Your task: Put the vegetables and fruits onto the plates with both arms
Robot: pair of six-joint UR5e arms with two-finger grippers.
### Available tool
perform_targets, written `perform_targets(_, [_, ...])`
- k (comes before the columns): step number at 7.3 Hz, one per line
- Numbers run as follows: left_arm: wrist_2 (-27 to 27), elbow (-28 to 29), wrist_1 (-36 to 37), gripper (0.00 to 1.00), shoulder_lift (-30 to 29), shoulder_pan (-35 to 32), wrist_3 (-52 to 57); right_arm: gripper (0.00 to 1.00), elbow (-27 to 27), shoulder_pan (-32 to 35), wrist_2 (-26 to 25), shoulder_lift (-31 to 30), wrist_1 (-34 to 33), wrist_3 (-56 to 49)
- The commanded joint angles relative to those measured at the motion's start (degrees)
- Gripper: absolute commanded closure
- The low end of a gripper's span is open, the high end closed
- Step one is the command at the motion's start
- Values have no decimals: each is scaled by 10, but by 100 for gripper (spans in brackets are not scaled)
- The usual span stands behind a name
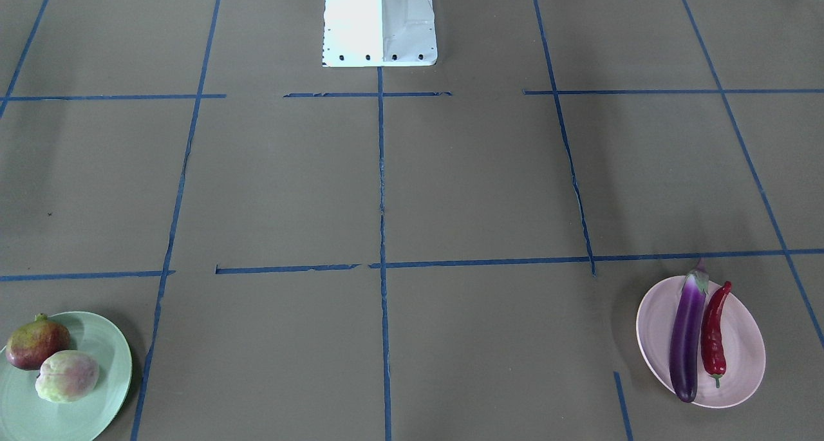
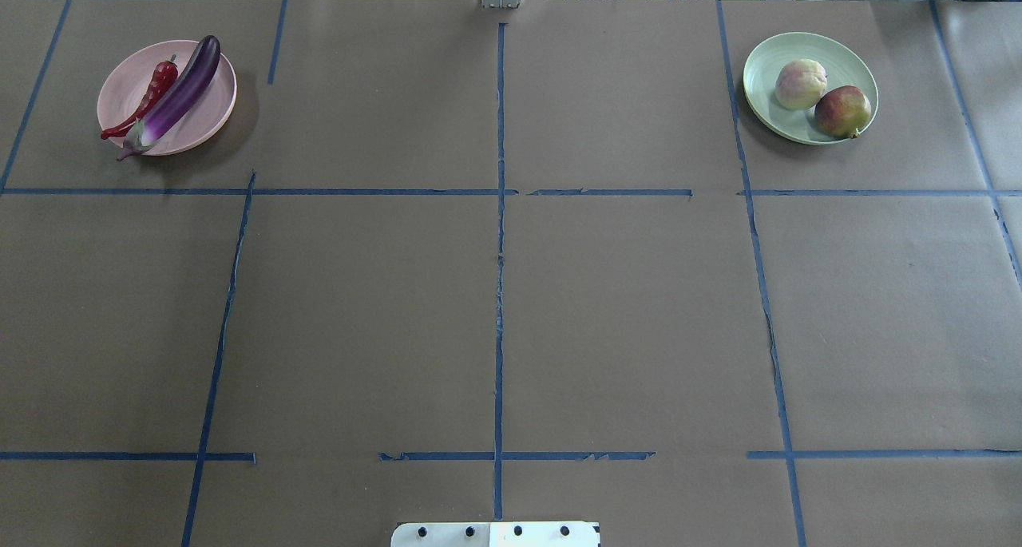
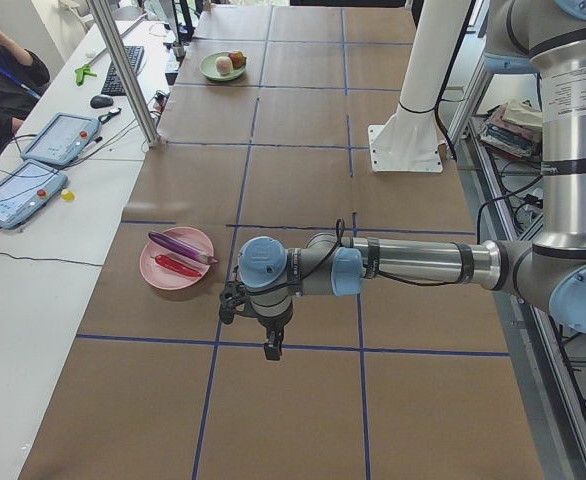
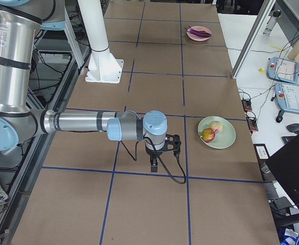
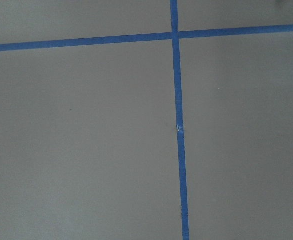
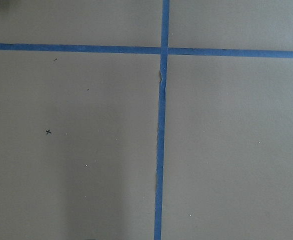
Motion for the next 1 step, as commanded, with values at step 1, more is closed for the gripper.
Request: perform_targets(1, [1,0,1,0,0,0,0,0,2,0,1,0,0,0])
